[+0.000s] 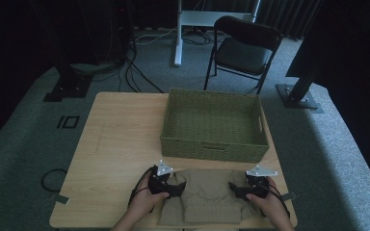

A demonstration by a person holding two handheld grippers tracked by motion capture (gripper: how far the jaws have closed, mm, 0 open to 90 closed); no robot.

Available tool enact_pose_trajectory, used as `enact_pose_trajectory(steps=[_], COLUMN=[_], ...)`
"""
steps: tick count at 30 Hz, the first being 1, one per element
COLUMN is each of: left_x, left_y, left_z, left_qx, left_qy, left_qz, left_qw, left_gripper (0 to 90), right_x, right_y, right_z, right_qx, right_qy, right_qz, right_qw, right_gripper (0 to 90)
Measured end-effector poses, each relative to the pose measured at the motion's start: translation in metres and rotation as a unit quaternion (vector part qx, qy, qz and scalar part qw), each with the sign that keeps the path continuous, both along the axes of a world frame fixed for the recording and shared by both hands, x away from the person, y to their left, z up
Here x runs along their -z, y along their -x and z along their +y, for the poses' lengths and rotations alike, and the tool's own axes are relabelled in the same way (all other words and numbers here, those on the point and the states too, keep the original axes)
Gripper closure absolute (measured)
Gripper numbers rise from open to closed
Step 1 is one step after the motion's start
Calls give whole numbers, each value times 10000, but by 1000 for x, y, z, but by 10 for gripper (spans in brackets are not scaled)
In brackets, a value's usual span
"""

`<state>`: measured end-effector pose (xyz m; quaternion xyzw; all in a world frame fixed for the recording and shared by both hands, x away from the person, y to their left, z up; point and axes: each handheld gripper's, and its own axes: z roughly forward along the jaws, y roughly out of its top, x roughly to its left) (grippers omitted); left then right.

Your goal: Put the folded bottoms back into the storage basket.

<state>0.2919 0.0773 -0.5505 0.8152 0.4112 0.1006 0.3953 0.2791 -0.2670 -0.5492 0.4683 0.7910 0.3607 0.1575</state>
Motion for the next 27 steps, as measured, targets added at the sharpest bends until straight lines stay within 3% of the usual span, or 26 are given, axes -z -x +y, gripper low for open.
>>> enact_pose_trajectory(steps=[3, 7, 9, 12, 14, 17, 19, 22, 24, 27], left_x=[1, 1, 2, 2, 1, 0, 0, 1, 1, 0], left_y=[1, 3, 4, 3, 3, 2, 3, 3, 3, 1], left_z=[-5, -16, -20, -20, -20, -19, -20, -21, -21, -20], left_qx=[28, 73, 46, 70, 229, 607, 695, 667, 682, 728], left_qy=[-79, -474, -570, -580, -545, -400, -280, -83, -2, 46], left_qz=[-100, -280, -321, -322, -365, -417, -376, -231, -165, -89], left_qw=[9999, 9985, 9979, 9978, 9976, 9965, 9965, 9975, 9975, 9973], left_gripper=[152, 152, 151, 152, 172, 374, 480, 670, 729, 772], right_x=[2, 4, 6, 6, 6, 5, 5, 5, 3, 0], right_y=[0, 2, 5, 6, 6, 8, 10, 12, 12, 11], right_z=[2, 4, 5, 4, 4, 5, 6, 9, 12, 15], right_qx=[-2, 29, 32, -18, -105, -210, -250, -214, -219, -249], right_qy=[39, 89, 103, 99, 92, -12, -50, -236, -347, -231], right_qz=[5, -77, -181, -208, -229, -276, -298, -267, -99, -47], right_qw=[10000, 9999, 9998, 9997, 9996, 9994, 9992, 9991, 9991, 9994], right_gripper=[151, 151, 152, 164, 206, 336, 412, 616, 719, 747])
